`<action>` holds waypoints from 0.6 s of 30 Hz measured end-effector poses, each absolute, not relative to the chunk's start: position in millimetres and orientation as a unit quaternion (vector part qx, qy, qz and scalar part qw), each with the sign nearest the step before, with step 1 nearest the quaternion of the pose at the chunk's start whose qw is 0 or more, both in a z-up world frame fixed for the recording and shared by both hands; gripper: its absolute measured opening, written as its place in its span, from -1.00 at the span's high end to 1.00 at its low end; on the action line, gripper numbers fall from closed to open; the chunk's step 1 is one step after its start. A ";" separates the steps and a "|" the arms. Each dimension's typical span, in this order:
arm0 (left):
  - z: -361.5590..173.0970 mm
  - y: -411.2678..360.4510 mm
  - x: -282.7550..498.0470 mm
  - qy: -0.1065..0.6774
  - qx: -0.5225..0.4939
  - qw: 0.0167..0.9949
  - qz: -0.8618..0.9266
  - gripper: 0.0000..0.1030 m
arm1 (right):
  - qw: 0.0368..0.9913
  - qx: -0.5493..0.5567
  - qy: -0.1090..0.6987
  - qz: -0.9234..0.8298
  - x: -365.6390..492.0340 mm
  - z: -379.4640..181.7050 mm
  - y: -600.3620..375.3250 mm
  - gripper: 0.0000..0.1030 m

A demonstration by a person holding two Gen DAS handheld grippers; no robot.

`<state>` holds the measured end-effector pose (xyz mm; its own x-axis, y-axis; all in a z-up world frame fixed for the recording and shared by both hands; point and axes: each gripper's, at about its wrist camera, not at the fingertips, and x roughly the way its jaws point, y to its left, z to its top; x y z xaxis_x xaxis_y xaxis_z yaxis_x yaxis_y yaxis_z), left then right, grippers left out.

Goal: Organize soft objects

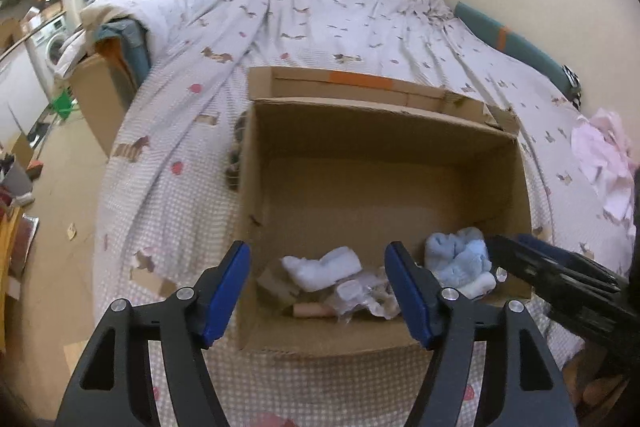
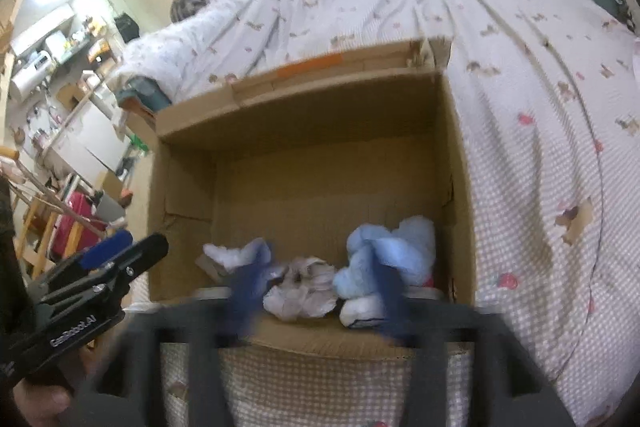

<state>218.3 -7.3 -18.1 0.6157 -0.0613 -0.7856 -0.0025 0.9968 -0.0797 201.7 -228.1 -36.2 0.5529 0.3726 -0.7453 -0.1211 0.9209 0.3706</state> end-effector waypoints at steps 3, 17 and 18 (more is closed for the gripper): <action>-5.3 1.1 212.0 0.420 -0.042 0.907 -0.005 -0.30 | 0.880 0.167 0.422 0.143 194.8 -23.9 -238.0 -0.99; 28.1 26.8 146.8 0.359 -0.040 0.932 0.017 -0.99 | 0.919 0.115 0.363 0.102 140.0 17.1 -254.9 -1.00; 28.1 26.5 143.2 0.357 -0.038 0.933 0.019 -0.99 | 0.921 0.103 0.363 0.096 135.6 17.7 -253.4 -1.00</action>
